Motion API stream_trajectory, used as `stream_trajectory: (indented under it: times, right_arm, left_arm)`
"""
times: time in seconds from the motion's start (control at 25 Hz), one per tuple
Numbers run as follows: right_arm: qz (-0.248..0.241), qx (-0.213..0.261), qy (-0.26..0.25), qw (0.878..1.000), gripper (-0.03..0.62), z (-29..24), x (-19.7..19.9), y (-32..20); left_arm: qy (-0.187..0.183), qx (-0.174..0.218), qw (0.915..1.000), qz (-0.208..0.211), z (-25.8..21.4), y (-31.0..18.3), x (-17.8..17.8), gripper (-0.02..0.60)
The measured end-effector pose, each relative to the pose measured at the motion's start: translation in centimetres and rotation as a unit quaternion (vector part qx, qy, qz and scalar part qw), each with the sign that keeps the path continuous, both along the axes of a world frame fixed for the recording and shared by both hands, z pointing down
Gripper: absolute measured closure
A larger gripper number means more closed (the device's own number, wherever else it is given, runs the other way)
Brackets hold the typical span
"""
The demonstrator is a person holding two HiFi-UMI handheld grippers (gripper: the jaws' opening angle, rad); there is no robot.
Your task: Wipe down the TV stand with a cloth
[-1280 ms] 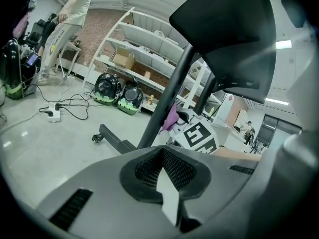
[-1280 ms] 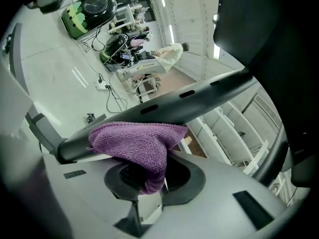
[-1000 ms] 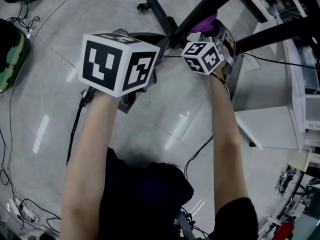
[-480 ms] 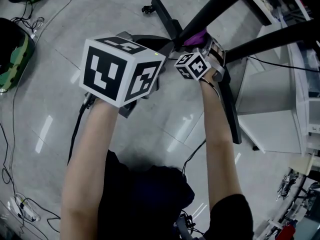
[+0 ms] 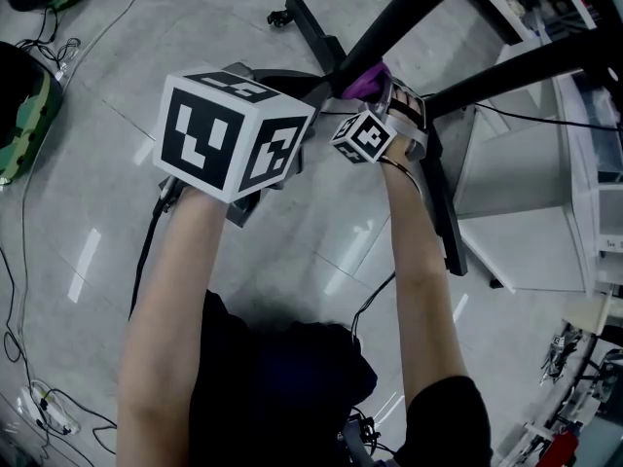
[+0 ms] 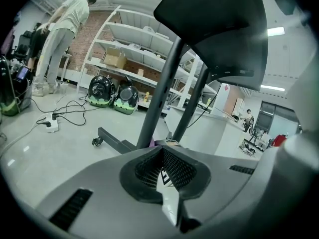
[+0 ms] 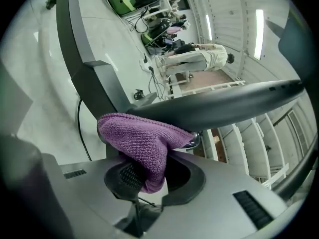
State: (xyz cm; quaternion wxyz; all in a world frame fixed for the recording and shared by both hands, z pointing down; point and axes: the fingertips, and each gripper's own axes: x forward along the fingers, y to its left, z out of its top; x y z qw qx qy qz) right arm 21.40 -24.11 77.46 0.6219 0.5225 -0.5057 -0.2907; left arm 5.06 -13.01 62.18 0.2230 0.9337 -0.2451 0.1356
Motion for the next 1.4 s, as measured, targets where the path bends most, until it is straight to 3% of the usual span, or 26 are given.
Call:
stream_trajectory:
  times: [0.2, 0.48, 0.72, 0.96, 1.2, 1.4]
  right_arm:
    - [-0.007, 0.023, 0.017, 1.000, 0.519, -3.1, 1.1, 1.3]
    - [-0.042, 0.095, 0.087, 0.991, 0.519, -12.7, 2.7, 2.7]
    - [-0.033, 0.182, 0.140, 0.973, 0.519, -24.5, 4.1, 4.0]
    - [-0.021, 0.248, 0.189, 0.950, 0.519, -32.8, 5.0, 4.8]
    - [0.010, 0.264, 0.206, 0.942, 0.519, -35.7, 7.5, 5.2]
    - [0.013, 0.245, 0.239, 0.940, 0.519, -34.0, 7.5, 4.7]
  left_arm:
    - [0.002, 0.001, 1.0000, 0.008, -0.2, 0.4, 1.2, 0.575]
    - [-0.007, -0.006, 0.9995, 0.030, 0.7, 1.4, 4.1, 0.575]
    - [-0.038, 0.025, 0.9967, 0.068, 0.7, 3.1, 6.7, 0.575]
    - [-0.020, -0.002, 0.9975, 0.067, 0.9, 3.2, 7.2, 0.575]
    - [-0.014, -0.006, 0.9978, 0.065, 0.8, 3.1, 7.1, 0.575]
    - [-0.019, -0.005, 0.9981, 0.058, 1.0, 2.7, 6.8, 0.575]
